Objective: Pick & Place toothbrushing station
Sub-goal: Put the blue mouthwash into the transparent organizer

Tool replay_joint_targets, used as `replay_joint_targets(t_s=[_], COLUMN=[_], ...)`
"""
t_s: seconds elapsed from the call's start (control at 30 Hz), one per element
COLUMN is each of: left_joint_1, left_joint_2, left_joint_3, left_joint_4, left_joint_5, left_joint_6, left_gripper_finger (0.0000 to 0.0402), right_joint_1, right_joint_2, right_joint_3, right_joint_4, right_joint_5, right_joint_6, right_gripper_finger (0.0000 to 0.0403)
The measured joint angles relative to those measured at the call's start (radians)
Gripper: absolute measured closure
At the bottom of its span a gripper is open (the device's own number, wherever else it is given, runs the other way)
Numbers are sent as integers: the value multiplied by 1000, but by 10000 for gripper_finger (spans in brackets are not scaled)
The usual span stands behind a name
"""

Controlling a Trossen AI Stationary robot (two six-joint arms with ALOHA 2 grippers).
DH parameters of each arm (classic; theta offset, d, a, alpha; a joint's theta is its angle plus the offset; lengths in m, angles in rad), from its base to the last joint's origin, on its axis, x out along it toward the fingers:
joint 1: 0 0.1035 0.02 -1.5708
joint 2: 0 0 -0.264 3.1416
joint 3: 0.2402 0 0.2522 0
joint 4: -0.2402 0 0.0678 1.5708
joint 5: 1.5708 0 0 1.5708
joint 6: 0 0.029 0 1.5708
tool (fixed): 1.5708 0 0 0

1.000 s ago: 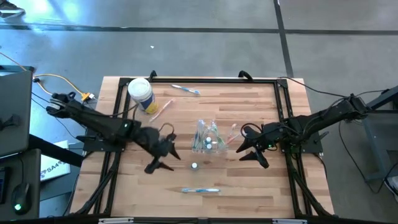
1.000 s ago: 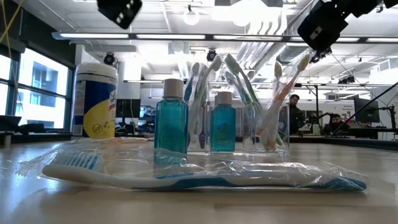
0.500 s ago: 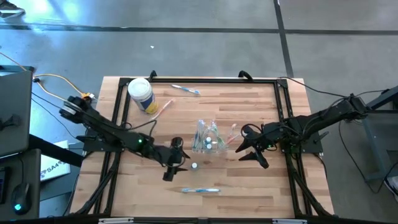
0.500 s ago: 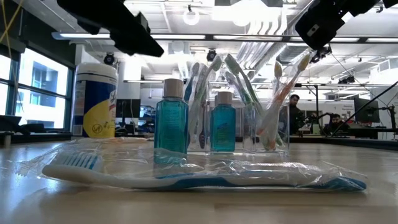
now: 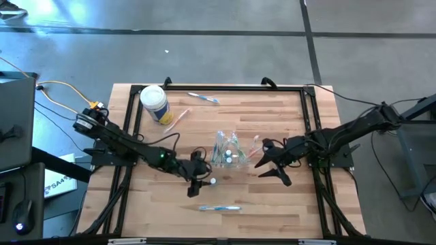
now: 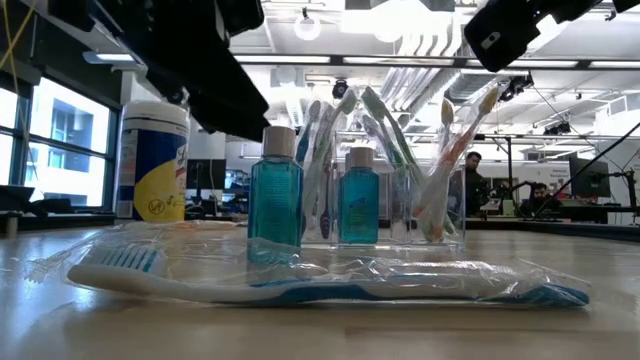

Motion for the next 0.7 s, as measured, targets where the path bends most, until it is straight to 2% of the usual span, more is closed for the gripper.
replay_joint_targets(t_s=[0.27, 0.7], left_joint_1=[5, 6], left_joint_2=[35, 72], left_joint_3=[2, 1], left_joint_4=[20, 53], left_joint_5=[3, 29], left_joint_6=[-2, -30], left_gripper_finger=[153, 153], right_joint_1=[2, 2], right_joint_2=[53, 54], right_joint_3=[0, 0], right_joint_4=[43, 54], right_joint_5=[-7, -4], right_joint_6=[-15, -15], right_gripper_finger=[229, 229])
